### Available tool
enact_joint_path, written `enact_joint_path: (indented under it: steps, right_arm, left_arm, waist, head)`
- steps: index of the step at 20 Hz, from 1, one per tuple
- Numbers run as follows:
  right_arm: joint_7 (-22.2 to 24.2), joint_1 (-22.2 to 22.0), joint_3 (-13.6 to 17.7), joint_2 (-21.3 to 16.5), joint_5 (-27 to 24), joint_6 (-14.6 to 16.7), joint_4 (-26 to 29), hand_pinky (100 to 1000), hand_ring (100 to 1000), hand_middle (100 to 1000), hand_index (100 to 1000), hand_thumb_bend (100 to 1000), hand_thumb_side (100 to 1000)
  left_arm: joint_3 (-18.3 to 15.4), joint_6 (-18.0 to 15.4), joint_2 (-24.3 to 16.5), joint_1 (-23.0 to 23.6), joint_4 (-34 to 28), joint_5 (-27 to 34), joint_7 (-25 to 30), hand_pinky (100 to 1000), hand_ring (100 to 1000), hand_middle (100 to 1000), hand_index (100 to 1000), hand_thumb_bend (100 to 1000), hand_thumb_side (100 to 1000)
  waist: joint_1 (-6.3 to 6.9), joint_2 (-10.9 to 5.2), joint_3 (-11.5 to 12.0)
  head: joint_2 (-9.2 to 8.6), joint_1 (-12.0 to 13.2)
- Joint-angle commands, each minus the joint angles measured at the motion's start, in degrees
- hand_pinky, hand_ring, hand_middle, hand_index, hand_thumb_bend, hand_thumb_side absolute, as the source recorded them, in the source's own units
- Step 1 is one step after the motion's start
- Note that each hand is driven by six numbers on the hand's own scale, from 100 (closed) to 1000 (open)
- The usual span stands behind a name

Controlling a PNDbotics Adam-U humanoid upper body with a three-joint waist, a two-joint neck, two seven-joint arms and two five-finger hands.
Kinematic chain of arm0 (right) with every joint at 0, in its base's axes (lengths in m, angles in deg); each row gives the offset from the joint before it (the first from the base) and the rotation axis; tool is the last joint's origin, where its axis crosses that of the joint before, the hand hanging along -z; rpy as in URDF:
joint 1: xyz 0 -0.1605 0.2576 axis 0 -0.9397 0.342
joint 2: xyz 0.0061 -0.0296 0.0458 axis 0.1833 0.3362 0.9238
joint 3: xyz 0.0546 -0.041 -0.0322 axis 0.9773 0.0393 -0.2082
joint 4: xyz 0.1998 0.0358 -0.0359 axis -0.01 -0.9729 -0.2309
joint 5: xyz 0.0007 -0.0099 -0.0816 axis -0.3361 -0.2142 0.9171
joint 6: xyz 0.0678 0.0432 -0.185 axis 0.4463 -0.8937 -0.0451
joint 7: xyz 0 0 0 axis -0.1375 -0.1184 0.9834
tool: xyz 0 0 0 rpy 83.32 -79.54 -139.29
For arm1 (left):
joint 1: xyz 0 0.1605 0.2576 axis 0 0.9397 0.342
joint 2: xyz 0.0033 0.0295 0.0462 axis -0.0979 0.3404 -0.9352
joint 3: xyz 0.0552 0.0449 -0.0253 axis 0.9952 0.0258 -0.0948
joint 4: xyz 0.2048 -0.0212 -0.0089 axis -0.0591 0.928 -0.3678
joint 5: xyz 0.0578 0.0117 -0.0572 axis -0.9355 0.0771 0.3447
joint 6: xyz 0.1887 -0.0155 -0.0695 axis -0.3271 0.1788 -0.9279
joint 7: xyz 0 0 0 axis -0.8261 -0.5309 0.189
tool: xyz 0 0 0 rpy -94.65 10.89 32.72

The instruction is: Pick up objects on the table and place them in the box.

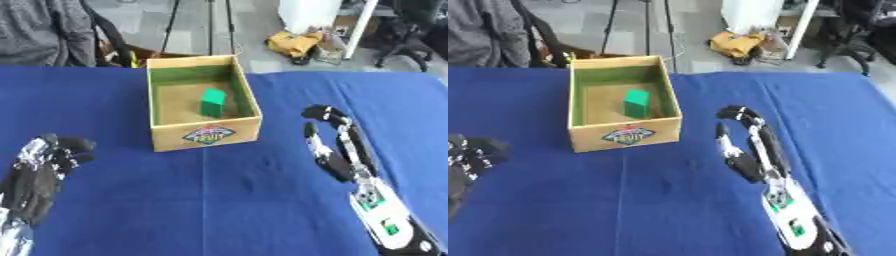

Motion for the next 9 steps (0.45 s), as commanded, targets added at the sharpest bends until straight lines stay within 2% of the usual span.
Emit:
enact_joint_path:
  steps: [1, 4, 9]
  right_arm:
    - [0.7, -2.6, 0.5, 0.3, -3.3, -2.7, 5.7, 780, 859, 716, 741, 100, 891]
    - [1.3, -5.9, -0.3, -0.1, -6.1, -4.5, 10.4, 780, 859, 716, 741, 100, 891]
    - [3.0, -7.5, 0.3, 0.0, -10.8, -8.9, 15.1, 772, 845, 701, 735, 100, 906]
  left_arm:
    - [-0.4, 0.0, -1.2, -0.2, -0.9, -0.2, -0.2, 825, 813, 583, 666, 388, 1000]
    - [-0.2, 0.0, -1.1, -0.1, -0.9, -0.2, 0.0, 825, 813, 583, 666, 388, 1000]
    - [-0.3, 0.0, -1.0, 0.0, -0.8, -0.2, -0.1, 825, 812, 583, 666, 388, 1000]
  waist:
    - [0.14, -1.03, -0.1]
    - [0.12, -1.26, 0.1]
    - [0.22, -1.26, 0.1]
  head:
    - [0.26, -0.3]
    - [0.51, -0.5]
    - [0.29, -0.3]
